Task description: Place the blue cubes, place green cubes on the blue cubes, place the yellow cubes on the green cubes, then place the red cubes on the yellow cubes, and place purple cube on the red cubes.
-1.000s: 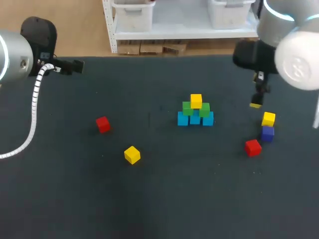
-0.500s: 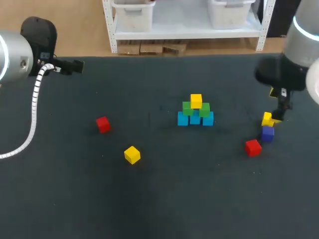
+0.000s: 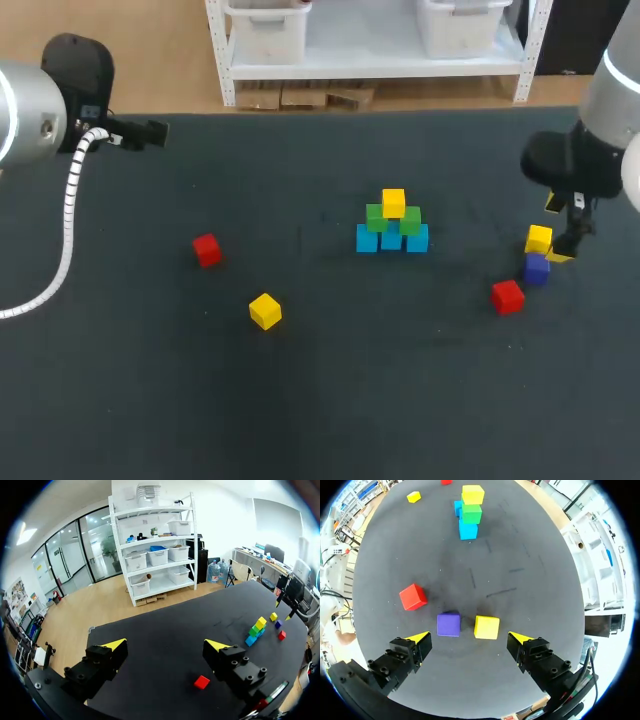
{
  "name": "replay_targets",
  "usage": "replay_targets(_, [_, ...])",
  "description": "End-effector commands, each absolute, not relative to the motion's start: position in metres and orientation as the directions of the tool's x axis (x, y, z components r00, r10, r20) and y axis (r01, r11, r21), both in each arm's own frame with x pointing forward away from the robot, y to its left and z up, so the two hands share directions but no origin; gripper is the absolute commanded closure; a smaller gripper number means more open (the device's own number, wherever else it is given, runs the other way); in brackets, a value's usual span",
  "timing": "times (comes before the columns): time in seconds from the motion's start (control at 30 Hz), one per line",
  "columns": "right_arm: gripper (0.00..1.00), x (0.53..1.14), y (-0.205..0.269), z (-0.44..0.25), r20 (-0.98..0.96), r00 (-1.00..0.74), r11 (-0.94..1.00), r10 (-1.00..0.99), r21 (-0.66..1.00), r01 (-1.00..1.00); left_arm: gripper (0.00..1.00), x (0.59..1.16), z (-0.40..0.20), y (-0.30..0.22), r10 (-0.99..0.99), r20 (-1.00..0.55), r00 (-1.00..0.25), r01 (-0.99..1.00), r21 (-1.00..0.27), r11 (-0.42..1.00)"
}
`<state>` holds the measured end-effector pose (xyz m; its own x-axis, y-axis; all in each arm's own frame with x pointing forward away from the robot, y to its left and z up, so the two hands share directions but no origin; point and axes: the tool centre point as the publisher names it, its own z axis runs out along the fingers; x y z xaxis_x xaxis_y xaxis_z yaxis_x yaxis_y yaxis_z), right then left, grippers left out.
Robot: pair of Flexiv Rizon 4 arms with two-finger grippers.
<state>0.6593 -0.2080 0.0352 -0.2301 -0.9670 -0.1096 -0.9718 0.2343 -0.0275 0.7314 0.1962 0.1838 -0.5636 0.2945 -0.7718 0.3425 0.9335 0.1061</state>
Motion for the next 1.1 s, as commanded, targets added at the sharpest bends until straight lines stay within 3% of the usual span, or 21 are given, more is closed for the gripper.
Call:
replay_targets(0.03, [0.00, 0.665, -0.204, 0.027, -0.104, -0.223, 0.227, -0.969, -0.020, -0.974, 0.00, 0.733, 0.184, 0.197, 0.295, -0.772, -0.563, 0.348, 0.102, 0.932])
replay_targets(0.93, [0.00, 0.684, -0.207, -0.003, -0.108, -0.262, 0.260, -0.959, 0.033, -0.965, 0.00, 0.733, 0.184, 0.197, 0.295, -0.772, -0.563, 0.348, 0.102, 0.932])
replay_targets(1.0, [0.18, 0.684, -0.208, -0.005, -0.105, -0.262, 0.260, -0.959, 0.039, -0.965, 0.00, 0.733, 0.184, 0.197, 0.295, -0.772, -0.563, 0.348, 0.102, 0.932])
replay_targets(1.1, [0.35, 0.684, -0.210, -0.007, -0.102, -0.266, 0.263, -0.958, 0.046, -0.964, 0.00, 0.733, 0.184, 0.197, 0.295, -0.772, -0.563, 0.348, 0.102, 0.932])
